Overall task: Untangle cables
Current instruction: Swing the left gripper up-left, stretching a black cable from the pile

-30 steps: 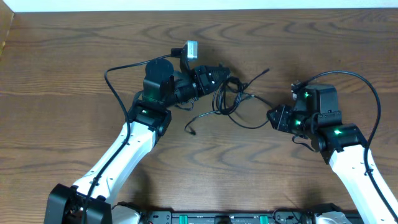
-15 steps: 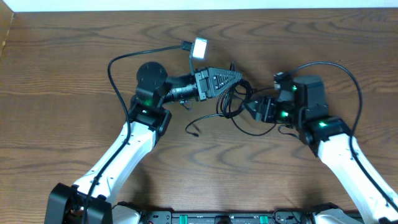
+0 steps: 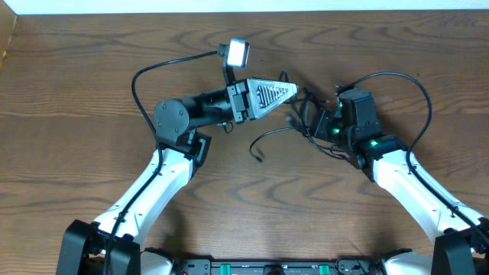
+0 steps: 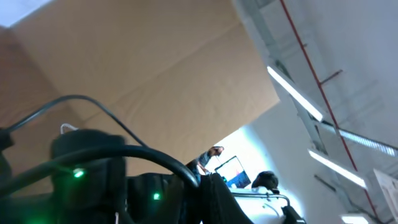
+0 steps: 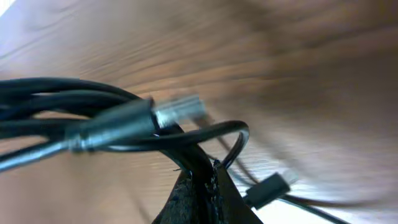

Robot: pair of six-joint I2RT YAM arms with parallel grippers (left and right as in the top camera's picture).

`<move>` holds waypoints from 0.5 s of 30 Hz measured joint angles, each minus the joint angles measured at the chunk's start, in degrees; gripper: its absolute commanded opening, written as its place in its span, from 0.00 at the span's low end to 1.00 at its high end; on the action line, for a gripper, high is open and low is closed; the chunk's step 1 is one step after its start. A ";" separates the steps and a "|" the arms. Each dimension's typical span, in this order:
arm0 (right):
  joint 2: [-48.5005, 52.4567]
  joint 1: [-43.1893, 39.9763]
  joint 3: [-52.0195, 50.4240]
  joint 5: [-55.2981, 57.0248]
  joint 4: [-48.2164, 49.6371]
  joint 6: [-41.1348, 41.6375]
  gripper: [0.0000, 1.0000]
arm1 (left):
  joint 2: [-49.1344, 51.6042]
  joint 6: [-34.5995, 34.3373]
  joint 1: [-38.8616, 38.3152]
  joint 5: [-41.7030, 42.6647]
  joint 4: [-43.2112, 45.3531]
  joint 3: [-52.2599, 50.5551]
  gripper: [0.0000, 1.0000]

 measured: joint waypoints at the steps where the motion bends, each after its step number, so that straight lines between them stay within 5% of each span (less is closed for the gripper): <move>1: 0.00 -0.28 0.04 1.62 -0.76 0.17 0.01 | 0.00 -0.42 0.39 0.11 1.14 -0.04 0.08; 15: 0.02 -8.87 0.46 7.89 -8.15 0.59 0.01 | 0.11 -2.58 24.48 0.83 2.93 -0.17 0.08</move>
